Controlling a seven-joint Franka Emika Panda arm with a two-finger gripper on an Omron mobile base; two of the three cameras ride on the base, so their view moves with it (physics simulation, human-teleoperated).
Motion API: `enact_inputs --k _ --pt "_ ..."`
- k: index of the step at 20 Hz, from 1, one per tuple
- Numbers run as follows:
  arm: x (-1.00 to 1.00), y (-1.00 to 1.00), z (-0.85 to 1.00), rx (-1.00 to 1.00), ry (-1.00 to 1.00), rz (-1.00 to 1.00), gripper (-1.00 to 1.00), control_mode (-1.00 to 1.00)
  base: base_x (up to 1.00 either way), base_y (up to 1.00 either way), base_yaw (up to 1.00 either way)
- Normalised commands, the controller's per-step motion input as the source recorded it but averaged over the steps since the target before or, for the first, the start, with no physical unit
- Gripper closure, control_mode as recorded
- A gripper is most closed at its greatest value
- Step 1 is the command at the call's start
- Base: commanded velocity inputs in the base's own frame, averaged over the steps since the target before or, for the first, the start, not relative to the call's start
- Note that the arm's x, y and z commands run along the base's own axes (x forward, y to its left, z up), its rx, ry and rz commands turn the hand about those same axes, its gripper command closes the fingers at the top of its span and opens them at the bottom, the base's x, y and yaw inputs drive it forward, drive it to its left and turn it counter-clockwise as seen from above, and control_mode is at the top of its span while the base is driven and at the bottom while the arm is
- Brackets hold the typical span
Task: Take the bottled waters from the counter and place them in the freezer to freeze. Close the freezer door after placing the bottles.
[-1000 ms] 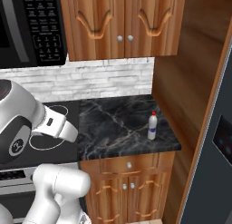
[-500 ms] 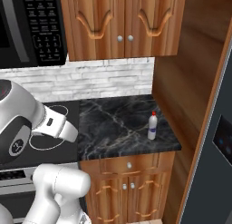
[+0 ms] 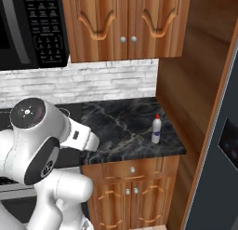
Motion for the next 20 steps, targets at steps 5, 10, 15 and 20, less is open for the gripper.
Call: enact_inputs --k 5,10,15,20 --pt "0.01 -0.63 -0.28 0.08 -0.37 0.11 -1.00 -1.00 0.00 0.00 0.00" --pt "0.14 -0.27 -0.41 -0.01 -0.27 0.04 -1.00 -1.00 0.00 0.00 0.00" --pt "0.73 -0.30 -0.76 -0.14 -0.10 -0.15 -1.00 -1.00 0.00 0.00 0.00" --pt "0.70 -0.42 -0.85 -0.12 -0.16 -0.08 -1.00 -1.00 0.00 0.00 0.00"
